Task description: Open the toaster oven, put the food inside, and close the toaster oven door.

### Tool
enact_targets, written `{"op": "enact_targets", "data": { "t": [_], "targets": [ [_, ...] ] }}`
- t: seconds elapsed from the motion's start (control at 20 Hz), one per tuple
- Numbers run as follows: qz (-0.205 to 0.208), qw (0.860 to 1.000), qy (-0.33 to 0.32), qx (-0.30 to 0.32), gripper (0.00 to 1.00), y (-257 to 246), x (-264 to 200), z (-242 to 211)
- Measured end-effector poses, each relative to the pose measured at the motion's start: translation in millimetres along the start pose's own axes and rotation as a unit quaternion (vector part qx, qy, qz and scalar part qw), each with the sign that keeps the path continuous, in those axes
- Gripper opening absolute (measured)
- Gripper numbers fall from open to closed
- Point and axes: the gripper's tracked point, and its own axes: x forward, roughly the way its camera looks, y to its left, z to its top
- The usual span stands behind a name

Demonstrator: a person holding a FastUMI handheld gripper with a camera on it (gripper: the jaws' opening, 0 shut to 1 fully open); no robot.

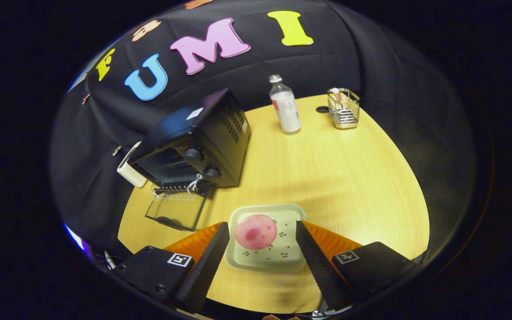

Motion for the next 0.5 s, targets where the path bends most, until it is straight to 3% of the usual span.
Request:
{"op": "enact_targets", "data": {
  "t": [0.5],
  "targets": [
    [-0.016, 0.996, 0.092, 0.006, 1.0, -38, 36, -64]
  ]
}}
